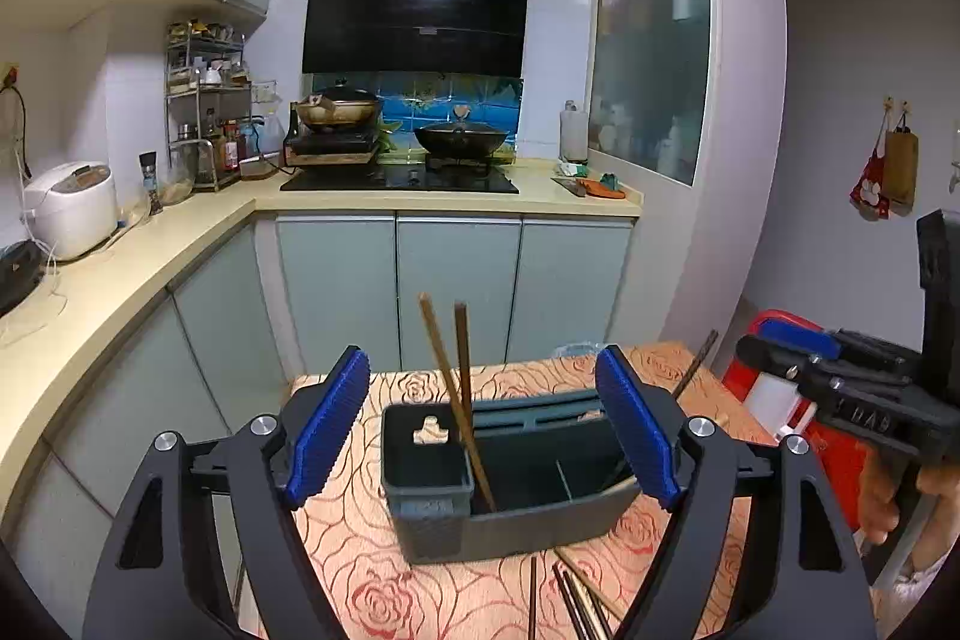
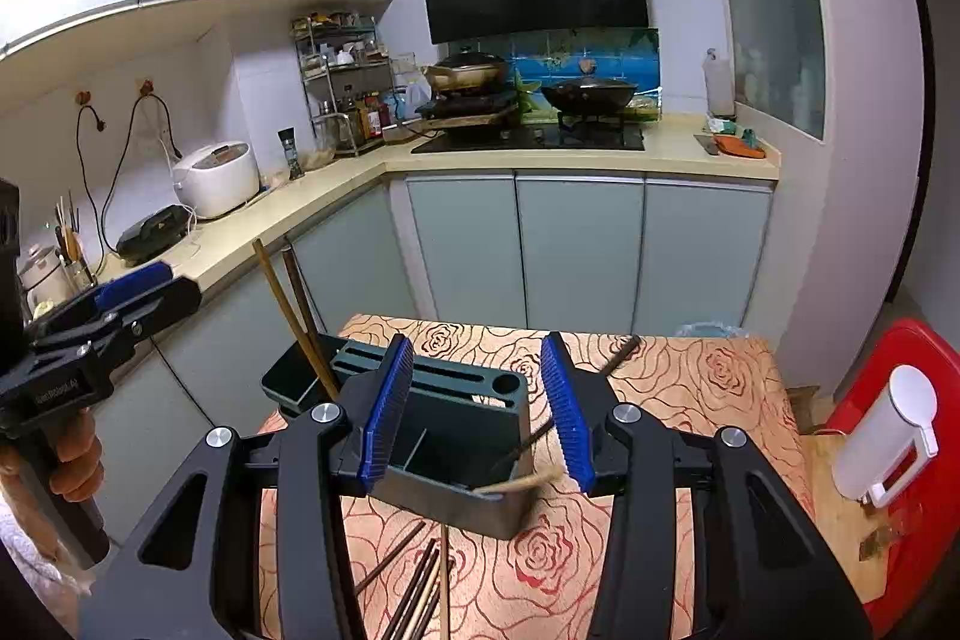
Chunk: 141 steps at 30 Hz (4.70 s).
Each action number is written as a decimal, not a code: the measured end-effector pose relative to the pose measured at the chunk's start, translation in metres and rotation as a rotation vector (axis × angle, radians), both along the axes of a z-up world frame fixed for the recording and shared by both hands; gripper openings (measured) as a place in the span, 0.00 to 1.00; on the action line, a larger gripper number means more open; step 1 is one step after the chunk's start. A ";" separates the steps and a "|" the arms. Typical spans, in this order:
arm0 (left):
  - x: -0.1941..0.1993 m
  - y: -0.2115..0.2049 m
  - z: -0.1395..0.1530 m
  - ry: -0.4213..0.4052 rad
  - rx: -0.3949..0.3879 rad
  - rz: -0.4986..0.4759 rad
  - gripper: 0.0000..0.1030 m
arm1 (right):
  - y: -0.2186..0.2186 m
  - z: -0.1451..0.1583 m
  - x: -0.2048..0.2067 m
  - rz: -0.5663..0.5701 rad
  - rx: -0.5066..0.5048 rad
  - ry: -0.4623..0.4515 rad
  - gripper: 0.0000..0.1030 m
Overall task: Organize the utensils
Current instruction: 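Open both tools to drop the chopsticks into the black holder, then move both open tools back toward the chopsticks lying on the table, then close the left tool on a dark chopstick while the right tool grasps a light wooden one, then lift both held chopsticks and carry them over the black holder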
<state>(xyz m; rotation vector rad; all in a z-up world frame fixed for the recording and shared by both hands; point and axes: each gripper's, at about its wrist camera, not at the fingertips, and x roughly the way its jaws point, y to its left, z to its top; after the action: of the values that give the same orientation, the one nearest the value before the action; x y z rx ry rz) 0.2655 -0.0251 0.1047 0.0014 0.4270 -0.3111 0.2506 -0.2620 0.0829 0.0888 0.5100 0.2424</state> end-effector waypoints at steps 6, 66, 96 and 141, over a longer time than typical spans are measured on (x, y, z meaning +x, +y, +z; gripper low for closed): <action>-0.021 0.012 -0.021 0.016 -0.002 0.007 0.74 | -0.010 -0.007 -0.024 -0.011 -0.008 -0.021 0.42; -0.163 0.008 -0.245 0.312 0.160 -0.098 0.73 | -0.003 -0.206 -0.170 -0.048 -0.125 0.179 0.43; -0.165 -0.001 -0.249 0.285 0.189 -0.113 0.06 | 0.031 -0.230 -0.187 0.062 -0.175 0.190 0.35; -0.172 0.015 -0.216 0.217 0.154 -0.068 0.06 | -0.010 -0.172 -0.196 -0.029 -0.037 0.099 0.07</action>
<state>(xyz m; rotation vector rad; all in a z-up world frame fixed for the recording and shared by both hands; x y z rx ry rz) 0.0933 -0.0098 -0.1108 0.1340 0.6664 -0.3465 0.0548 -0.2720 -0.0890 0.0723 0.6113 0.2012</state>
